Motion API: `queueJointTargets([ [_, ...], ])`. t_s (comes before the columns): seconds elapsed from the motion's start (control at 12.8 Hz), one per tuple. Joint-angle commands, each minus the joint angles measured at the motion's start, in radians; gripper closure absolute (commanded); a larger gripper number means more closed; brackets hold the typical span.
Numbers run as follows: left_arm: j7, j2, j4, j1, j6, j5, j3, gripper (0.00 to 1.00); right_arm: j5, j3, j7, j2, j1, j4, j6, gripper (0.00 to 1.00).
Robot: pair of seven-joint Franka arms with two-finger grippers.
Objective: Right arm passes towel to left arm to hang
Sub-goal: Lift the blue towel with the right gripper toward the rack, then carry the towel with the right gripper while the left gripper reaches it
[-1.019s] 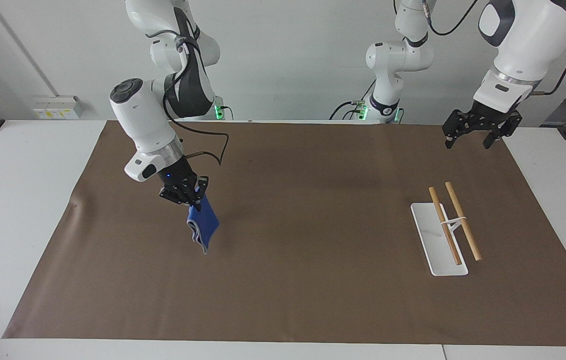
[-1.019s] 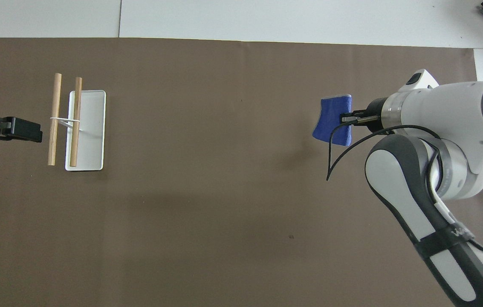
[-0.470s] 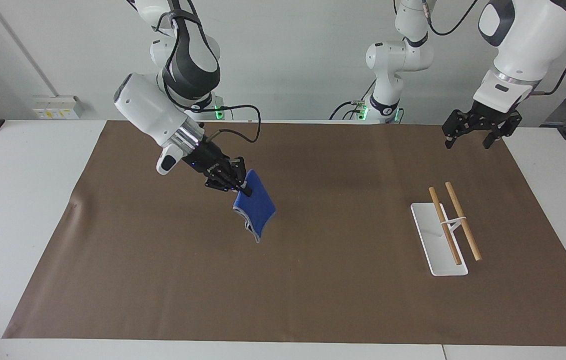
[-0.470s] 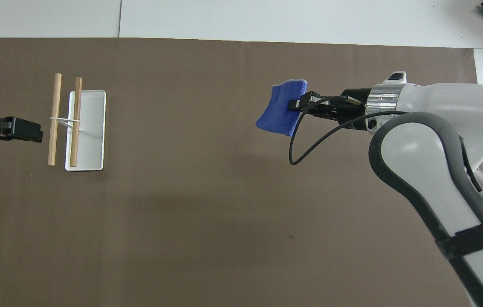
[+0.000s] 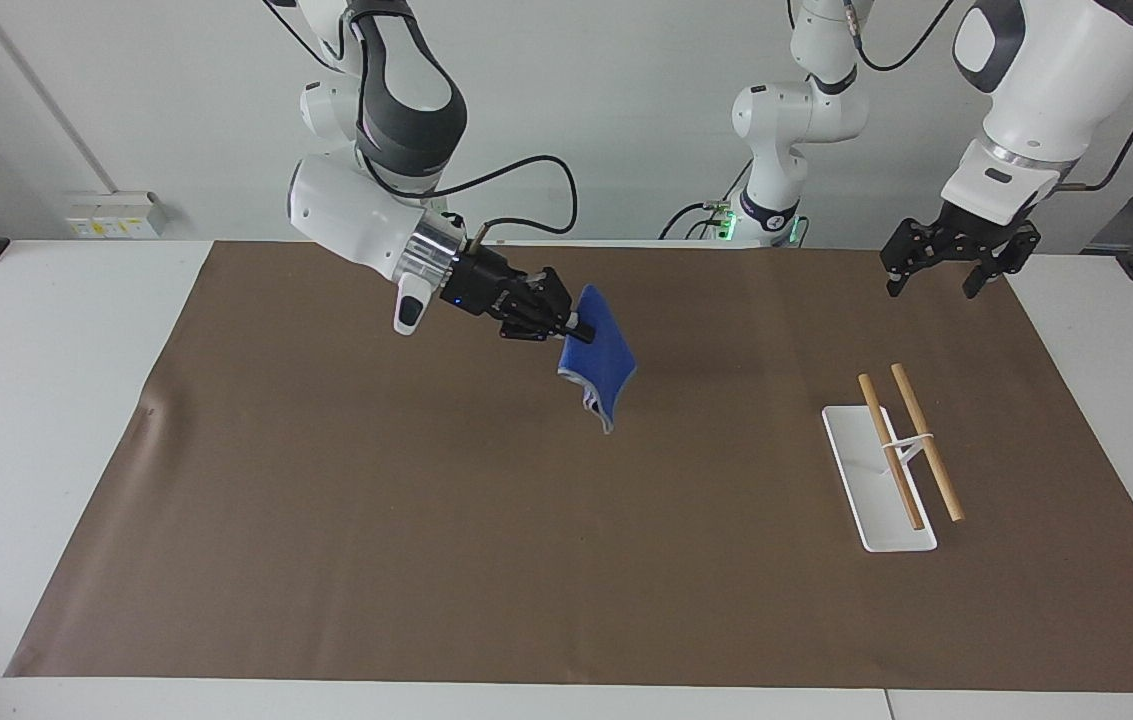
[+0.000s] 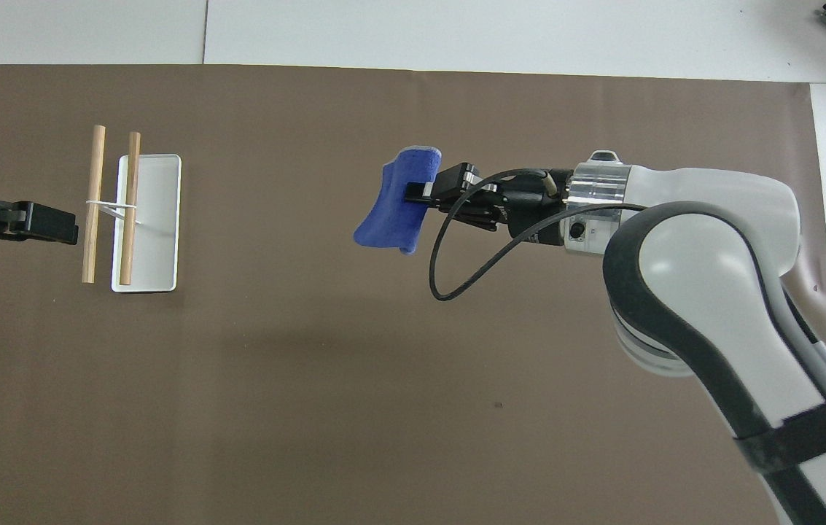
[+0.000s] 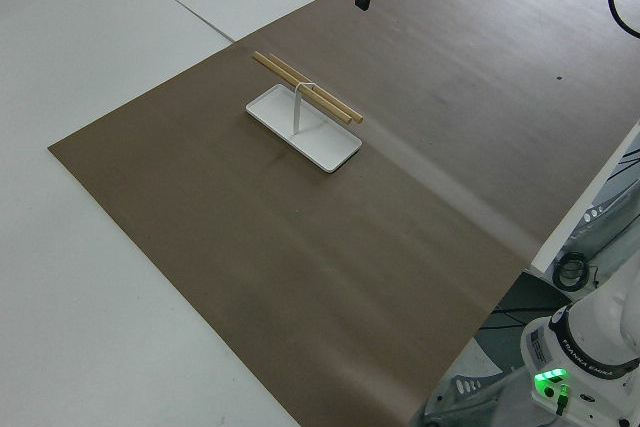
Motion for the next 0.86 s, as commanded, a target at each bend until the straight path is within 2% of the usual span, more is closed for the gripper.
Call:
queueJointTargets([
  [0.0,0.047,-0.019,-0.040,-0.012,0.043,-0.030,-0.002,0.00,0.128,0.004,0.013,-0.028,0.054,-0.031,0.041,1.00],
  [0.16,-0.023,-0.040,-0.103,-0.009,0.112,-0.168,0.003,0.00,0.281,0.005,0.010,-0.026,0.123,-0.028,0.145,1.00],
  [0.31,-0.175,-0.053,-0.134,-0.012,0.138,-0.225,0.000,0.00,0.415,0.005,-0.002,-0.026,0.152,-0.022,0.179,1.00],
  [0.78,-0.761,-0.070,-0.209,-0.044,0.216,-0.446,-0.002,0.00,0.424,0.007,-0.007,-0.026,0.154,-0.024,0.201,1.00],
])
